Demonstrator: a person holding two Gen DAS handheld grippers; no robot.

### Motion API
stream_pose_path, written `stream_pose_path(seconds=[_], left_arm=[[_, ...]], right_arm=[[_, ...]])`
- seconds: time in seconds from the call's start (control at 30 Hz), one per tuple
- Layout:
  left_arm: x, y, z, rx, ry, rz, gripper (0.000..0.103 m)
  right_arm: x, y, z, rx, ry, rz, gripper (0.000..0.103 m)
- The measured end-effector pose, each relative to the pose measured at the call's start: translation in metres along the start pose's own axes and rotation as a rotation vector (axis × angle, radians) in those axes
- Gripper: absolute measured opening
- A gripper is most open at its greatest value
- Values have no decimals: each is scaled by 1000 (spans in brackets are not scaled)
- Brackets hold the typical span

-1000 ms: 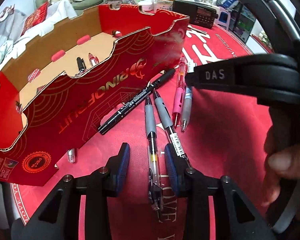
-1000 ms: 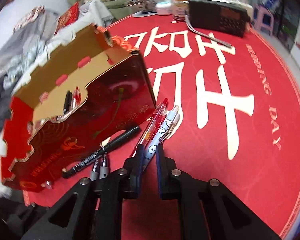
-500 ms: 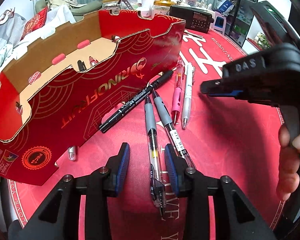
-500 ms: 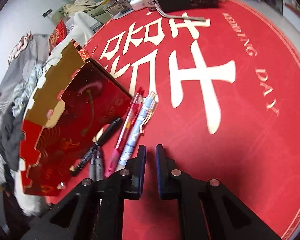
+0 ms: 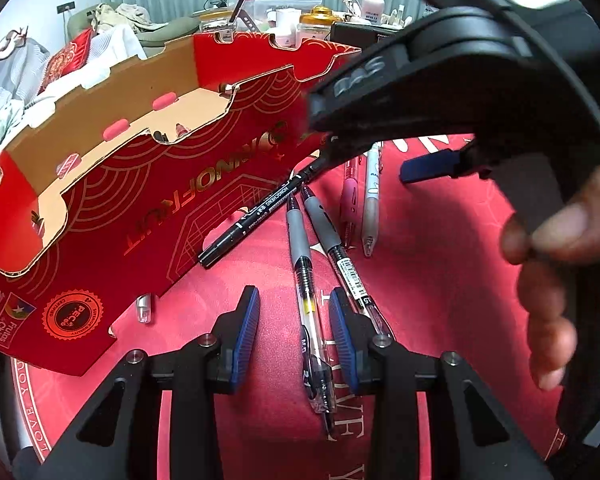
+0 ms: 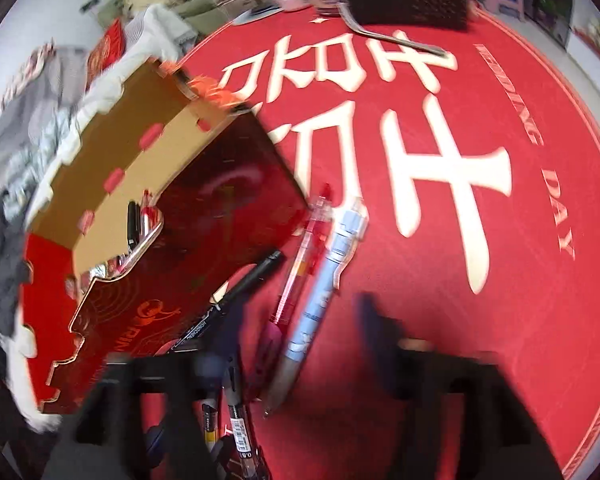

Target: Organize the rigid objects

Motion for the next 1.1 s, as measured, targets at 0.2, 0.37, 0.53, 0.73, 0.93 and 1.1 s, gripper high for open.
stream_pose_path(seconds=[0.2,0.37,0.53,0.73,0.93,1.1], left_arm=[[-3,-1,0,-13,9,22,39],[-3,-1,-1,-11,12,17,39],[-1,-3,-2,-18,12,25,39],[1,1,-2,0,14,14,39],[1,5,-1,28,11,9,39],[6,7,-6,20,-17,3,40]], right_arm=[[-7,3,-1,41,20,-5,46],[-9,15,3,19,5,52,46],[0,7,-1,-125,-6,182,40],[6,-12,-1,-290,-31,214,20],[-5,2,19,-333,-38,147,15],[-14,11,30,-330,-3,120,15]])
Point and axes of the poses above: each gripper's, at about its wrist camera, not at the fingertips, and x roughly the way its jaws point, y to its right, z to its underside, the point moved 10 cm from there along x, roughly the way its jaws point, and after that the axes turned 10 degrees about y, right-handed, at the moved point
